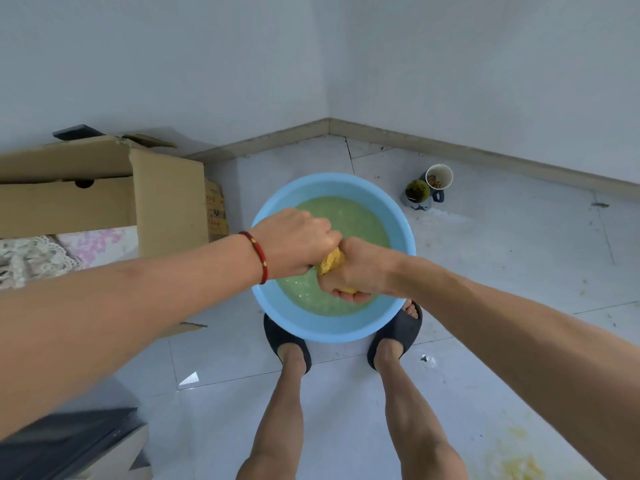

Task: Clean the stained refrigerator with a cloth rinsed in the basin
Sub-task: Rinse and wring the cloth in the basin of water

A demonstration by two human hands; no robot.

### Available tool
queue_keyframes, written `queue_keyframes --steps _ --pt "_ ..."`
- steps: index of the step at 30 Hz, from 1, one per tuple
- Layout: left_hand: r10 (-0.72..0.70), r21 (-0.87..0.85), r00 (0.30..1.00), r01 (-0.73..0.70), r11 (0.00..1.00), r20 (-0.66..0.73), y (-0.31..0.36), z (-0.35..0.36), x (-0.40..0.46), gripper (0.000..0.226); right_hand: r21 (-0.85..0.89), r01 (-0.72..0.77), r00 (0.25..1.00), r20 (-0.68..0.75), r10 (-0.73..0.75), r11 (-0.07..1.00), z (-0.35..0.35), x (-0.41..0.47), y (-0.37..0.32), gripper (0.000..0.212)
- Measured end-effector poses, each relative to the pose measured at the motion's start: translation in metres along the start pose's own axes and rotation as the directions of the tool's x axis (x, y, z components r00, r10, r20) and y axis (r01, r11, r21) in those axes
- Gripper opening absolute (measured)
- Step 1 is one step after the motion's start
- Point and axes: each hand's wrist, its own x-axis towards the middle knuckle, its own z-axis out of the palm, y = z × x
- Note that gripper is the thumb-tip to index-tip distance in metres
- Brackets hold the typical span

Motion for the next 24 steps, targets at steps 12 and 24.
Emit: queue_keyframes --steps 12,24 --pt "-0.655 -0.508 0.713 0.673 0.538 0.251 0.049 -0.046 -0.033 0.013 -0.829 -0.062 0.863 -0.324 -0.387 0.555 0.02 -0.034 -0.04 0.022" --pt "-0.724 -0.752 0.661 0.577 0.32 0.199 0.049 -0.172 -0.096 0.023 -0.959 -0.173 0.776 -0.274 -0.568 0.225 0.025 -0.14 -0.151 0.027"
